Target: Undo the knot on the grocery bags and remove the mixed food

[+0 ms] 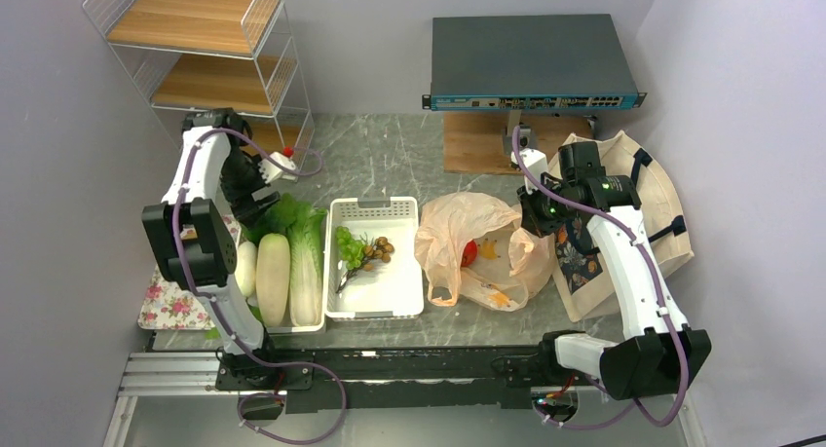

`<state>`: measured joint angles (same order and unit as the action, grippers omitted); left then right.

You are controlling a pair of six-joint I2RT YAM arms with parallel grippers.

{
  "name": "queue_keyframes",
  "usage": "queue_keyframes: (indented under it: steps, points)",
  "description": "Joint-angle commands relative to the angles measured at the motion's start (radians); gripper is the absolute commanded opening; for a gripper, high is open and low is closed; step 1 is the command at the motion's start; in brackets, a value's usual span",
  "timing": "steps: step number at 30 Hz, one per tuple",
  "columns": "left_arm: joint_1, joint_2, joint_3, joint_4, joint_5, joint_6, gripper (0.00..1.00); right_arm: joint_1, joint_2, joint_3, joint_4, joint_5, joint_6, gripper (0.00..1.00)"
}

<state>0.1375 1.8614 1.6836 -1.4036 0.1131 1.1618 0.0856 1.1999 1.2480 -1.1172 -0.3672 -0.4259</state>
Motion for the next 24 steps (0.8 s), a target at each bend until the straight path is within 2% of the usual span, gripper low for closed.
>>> queue_keyframes:
  steps: [1, 4, 7, 10, 12, 15, 19, 22, 24]
  points:
    - [0.023, -0.082, 0.089, -0.074, 0.027, 0.007, 0.99, -0.004, -0.027, 0.0, 0.023, -0.006, 0.001, 0.0]
    - [0.027, -0.104, 0.124, -0.092, 0.026, 0.015, 0.99, -0.003, -0.027, 0.003, 0.026, -0.009, -0.001, 0.0]
    - [0.034, -0.114, 0.24, -0.087, 0.018, 0.011, 0.99, -0.004, -0.032, 0.007, 0.026, -0.008, -0.007, 0.0]
    - [0.014, -0.112, 0.465, -0.125, 0.152, -0.013, 0.99, -0.003, -0.035, 0.01, 0.027, -0.017, -0.007, 0.0]
    - [-0.051, -0.146, 0.544, -0.124, 0.236, -0.038, 0.99, -0.003, -0.038, 0.01, 0.029, -0.03, -0.009, 0.0]
    - [-0.233, -0.296, 0.397, 0.031, 0.325, -0.084, 0.99, -0.004, -0.041, 0.013, 0.031, -0.045, -0.01, 0.0]
    - [-0.554, -0.533, 0.046, 0.421, 0.398, -0.189, 1.0, -0.004, -0.046, 0.004, 0.04, -0.075, 0.007, 0.0]
    - [-0.797, -0.552, -0.075, 0.649, 0.401, -0.275, 0.97, -0.003, -0.05, 0.0, 0.06, -0.089, 0.034, 0.0]
    - [-0.926, -0.493, -0.06, 0.699, 0.434, -0.307, 0.84, -0.003, -0.047, 0.001, 0.075, -0.094, 0.047, 0.0]
